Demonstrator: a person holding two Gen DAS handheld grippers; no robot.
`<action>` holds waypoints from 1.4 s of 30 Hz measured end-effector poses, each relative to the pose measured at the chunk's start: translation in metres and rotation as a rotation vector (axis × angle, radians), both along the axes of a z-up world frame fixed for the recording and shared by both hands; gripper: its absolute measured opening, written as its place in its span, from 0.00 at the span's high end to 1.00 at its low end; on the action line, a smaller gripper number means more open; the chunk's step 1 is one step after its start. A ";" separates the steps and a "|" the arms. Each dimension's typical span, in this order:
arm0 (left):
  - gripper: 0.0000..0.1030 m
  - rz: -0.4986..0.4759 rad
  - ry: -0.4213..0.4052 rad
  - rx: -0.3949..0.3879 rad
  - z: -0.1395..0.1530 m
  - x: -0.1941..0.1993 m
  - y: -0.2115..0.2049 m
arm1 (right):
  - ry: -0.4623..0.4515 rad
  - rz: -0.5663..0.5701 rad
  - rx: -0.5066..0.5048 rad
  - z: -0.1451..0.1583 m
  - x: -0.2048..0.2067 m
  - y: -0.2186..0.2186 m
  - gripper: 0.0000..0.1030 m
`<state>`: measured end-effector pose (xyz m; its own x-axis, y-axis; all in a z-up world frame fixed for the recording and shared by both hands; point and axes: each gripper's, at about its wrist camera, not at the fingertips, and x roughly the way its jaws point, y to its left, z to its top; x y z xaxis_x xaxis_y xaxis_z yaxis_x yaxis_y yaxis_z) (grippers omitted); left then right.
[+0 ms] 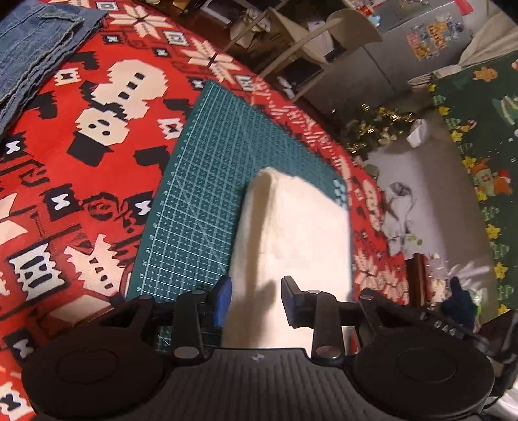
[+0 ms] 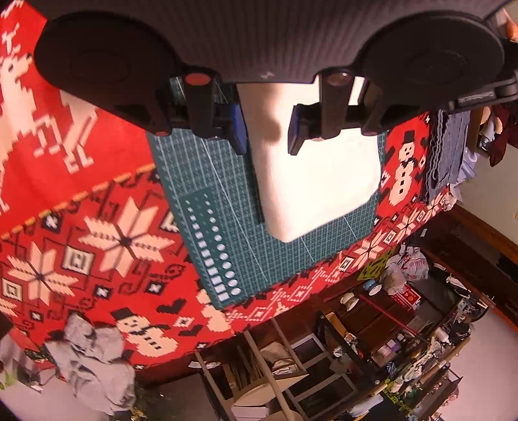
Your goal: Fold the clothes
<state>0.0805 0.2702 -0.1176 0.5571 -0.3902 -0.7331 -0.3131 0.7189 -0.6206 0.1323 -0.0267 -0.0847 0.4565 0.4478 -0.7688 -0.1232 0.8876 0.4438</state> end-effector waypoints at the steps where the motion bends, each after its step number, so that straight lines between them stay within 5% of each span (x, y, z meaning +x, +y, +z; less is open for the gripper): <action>1: 0.69 -0.002 0.007 0.000 -0.003 0.001 -0.001 | -0.001 0.008 -0.010 -0.002 0.002 0.004 0.70; 14: 0.69 0.022 -0.001 -0.068 -0.012 0.001 0.001 | 0.022 0.034 -0.032 -0.019 0.009 0.016 0.70; 23: 0.65 0.007 0.004 -0.024 -0.015 0.009 -0.009 | 0.033 0.015 -0.053 -0.024 0.007 0.018 0.60; 27: 0.78 -0.002 -0.016 0.029 -0.009 0.008 -0.014 | 0.012 0.018 -0.047 -0.021 0.004 0.021 0.81; 34: 0.87 0.021 -0.033 0.119 0.003 0.004 -0.024 | -0.047 0.005 -0.073 -0.004 -0.008 0.031 0.85; 35: 0.95 0.037 -0.033 0.116 0.006 0.002 -0.022 | -0.045 -0.001 -0.061 -0.001 -0.009 0.031 0.86; 42: 0.95 0.079 -0.106 0.056 0.031 -0.018 0.006 | -0.076 -0.008 -0.048 0.024 -0.023 0.045 0.86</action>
<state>0.0624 0.2764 -0.0862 0.6597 -0.3018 -0.6882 -0.3051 0.7293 -0.6124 0.1096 0.0182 -0.0604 0.5177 0.4070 -0.7526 -0.1477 0.9089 0.3900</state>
